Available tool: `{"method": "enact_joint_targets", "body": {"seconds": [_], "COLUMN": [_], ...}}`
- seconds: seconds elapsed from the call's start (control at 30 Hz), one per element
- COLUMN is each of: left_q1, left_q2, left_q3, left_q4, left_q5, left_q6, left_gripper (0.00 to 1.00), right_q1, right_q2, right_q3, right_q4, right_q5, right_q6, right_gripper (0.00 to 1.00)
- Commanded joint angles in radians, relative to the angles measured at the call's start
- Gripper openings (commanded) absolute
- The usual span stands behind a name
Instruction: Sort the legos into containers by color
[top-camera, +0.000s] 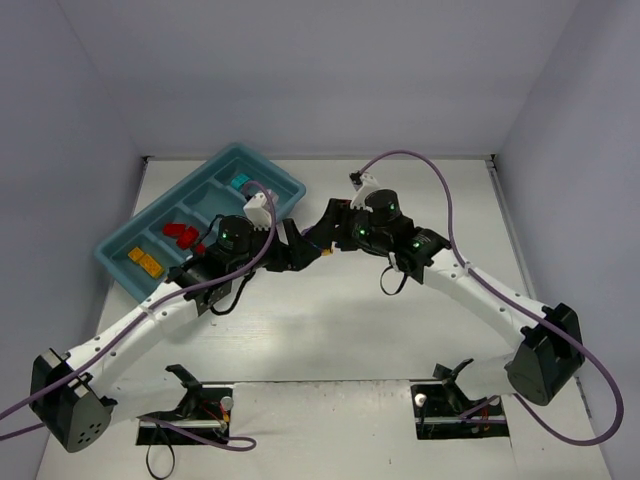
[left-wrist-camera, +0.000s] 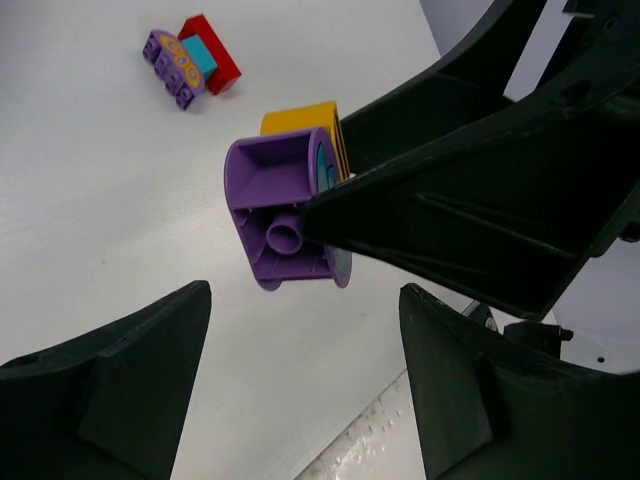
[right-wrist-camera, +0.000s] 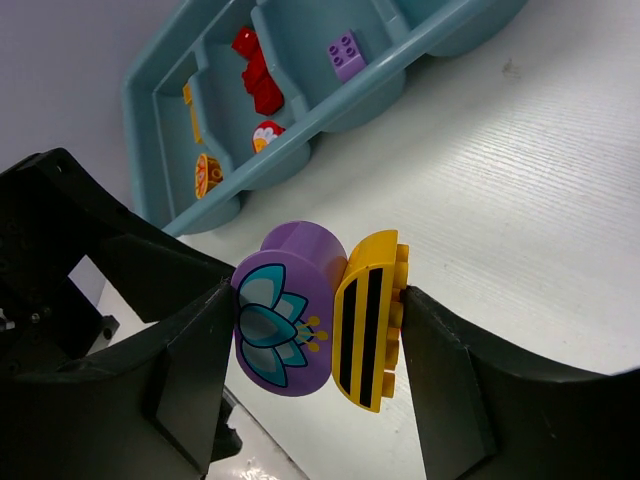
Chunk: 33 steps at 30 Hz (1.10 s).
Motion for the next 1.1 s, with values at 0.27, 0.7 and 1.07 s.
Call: {"method": "enact_joint_targets", "body": {"seconds": [0.27,0.7,1.07], "left_q1": [-0.072,-0.098,-0.104], "left_q2": [-0.01,-0.027,-0.022], "left_q3": [-0.019,-0.105,-0.126], "left_q4": [0.215,0.421,0.503], "left_q5": [-0.256,-0.373,-0.405], "left_q6": [-0.028,-0.08,-0.071], "left_gripper": [0.65,0.56,0.41], "right_q1": [0.006,0.005,0.005], "right_q2": [-0.074,-0.083,-0.07], "right_q3": [-0.011,-0.064,-0.075], "right_q4": [0.157,0.223,0.243], "right_q5": [-0.058,-0.067,-0.075], "right_q6": [0.094,0.187,0.244], "right_gripper": [0.0,0.0,0.0]}}
